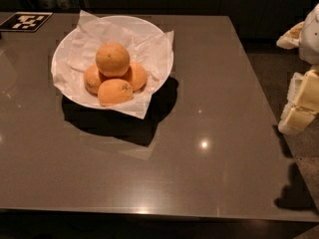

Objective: Pick orange from white bowl

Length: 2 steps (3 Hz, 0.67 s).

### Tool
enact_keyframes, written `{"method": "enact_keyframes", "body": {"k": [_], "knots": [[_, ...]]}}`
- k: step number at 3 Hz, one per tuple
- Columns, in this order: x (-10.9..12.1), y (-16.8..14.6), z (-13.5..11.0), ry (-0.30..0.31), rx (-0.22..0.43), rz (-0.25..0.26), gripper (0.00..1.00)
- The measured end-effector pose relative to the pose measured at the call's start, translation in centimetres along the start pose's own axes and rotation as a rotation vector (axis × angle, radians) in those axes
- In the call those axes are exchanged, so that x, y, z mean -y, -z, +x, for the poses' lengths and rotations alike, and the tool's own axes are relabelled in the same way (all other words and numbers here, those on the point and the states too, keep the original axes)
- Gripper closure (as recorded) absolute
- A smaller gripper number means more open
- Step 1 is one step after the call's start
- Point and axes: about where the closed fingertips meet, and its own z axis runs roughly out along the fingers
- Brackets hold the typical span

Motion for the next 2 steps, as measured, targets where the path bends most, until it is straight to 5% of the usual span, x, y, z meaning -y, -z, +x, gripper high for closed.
{"method": "enact_keyframes", "body": {"k": [2], "knots": [[1.3,-0.1,-3.4,-0.017,-0.023,-0.016,0.0]]}}
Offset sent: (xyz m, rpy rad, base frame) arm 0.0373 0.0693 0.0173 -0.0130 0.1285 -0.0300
